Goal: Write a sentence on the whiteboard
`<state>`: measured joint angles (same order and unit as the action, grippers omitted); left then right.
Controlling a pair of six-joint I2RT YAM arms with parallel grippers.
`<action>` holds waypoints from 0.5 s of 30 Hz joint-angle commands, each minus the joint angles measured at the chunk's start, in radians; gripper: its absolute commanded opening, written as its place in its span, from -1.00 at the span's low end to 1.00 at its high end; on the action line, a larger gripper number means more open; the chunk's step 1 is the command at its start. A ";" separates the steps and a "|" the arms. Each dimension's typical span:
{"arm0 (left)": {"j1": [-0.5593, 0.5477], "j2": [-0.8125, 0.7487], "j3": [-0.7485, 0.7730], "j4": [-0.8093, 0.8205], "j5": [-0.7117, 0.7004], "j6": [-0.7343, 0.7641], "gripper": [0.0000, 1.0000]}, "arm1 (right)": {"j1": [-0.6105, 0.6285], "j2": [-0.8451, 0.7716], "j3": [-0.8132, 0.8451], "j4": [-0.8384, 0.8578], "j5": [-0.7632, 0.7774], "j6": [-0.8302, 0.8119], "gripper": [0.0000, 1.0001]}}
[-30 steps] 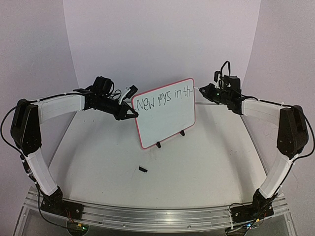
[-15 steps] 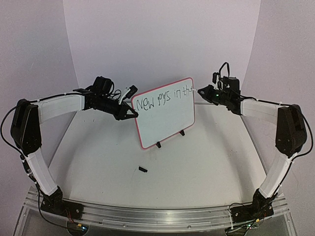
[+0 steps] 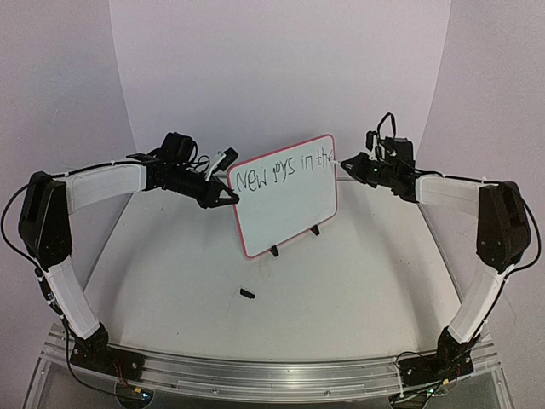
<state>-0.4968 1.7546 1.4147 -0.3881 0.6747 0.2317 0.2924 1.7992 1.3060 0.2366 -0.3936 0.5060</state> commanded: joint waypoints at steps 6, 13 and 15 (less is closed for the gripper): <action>-0.031 0.041 0.001 -0.120 0.016 0.033 -1.00 | 0.001 0.025 0.003 0.010 0.022 0.005 -1.00; -0.031 0.039 0.000 -0.120 0.016 0.033 -1.00 | 0.002 0.031 0.018 -0.008 0.060 0.005 -1.00; -0.031 0.039 0.001 -0.120 0.016 0.032 -1.00 | 0.002 0.030 0.020 -0.011 0.075 0.005 -1.00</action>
<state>-0.4969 1.7565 1.4193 -0.3927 0.6743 0.2317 0.2924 1.8011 1.3060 0.2234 -0.3676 0.5064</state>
